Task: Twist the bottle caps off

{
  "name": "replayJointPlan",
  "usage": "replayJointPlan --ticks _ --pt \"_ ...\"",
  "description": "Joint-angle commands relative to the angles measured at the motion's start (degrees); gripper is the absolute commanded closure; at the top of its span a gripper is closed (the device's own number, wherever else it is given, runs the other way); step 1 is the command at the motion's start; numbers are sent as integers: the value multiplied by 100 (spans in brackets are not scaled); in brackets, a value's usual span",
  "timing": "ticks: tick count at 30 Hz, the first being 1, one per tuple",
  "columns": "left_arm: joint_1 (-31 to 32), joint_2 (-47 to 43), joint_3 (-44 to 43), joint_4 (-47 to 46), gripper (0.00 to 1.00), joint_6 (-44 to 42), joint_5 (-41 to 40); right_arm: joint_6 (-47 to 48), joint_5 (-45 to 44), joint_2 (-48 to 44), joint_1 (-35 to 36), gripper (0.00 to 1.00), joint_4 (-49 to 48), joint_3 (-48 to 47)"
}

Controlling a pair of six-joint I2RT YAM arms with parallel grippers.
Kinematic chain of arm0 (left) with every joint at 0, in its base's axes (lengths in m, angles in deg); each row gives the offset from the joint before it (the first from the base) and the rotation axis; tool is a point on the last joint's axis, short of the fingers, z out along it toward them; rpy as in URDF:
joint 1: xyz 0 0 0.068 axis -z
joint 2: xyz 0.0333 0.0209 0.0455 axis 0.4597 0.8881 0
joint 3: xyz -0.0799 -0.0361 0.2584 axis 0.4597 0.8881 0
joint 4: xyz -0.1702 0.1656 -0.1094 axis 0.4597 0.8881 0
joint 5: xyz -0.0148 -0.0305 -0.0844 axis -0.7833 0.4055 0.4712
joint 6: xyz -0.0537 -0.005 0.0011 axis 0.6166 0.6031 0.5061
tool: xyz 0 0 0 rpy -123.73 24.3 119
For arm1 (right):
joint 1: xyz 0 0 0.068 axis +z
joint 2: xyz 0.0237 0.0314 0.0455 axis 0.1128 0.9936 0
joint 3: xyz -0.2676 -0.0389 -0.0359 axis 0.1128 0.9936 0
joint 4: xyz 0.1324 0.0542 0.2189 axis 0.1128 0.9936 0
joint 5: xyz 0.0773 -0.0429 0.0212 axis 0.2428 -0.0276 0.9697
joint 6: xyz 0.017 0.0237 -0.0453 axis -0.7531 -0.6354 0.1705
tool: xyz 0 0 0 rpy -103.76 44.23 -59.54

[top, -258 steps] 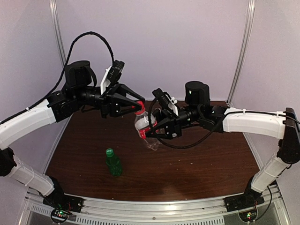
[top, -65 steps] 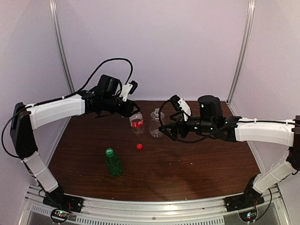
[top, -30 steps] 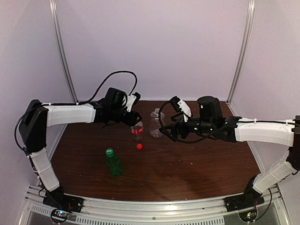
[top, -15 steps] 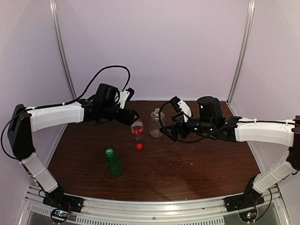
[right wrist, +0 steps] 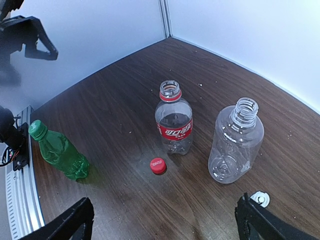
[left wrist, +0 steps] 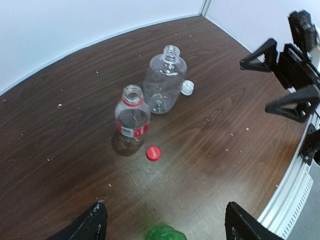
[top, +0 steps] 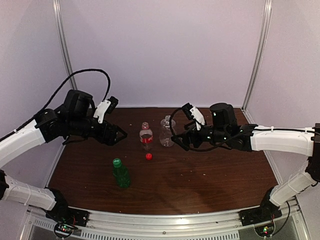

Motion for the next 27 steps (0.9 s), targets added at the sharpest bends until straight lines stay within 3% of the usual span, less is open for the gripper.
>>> replayJointPlan --ticks 1,7,13,27 --pt "486 -267 169 980 18 431 -11 -92 -55 80 -28 1 -57 -220" --pt "1049 -168 190 1604 24 791 -546 -169 191 202 -30 2 -84 -304" --pt "1156 13 364 1664 30 846 -951 -264 288 150 -29 4 -94 -261" --pt "1156 491 395 1495 60 671 -902 -239 216 11 -29 6 -65 -78"
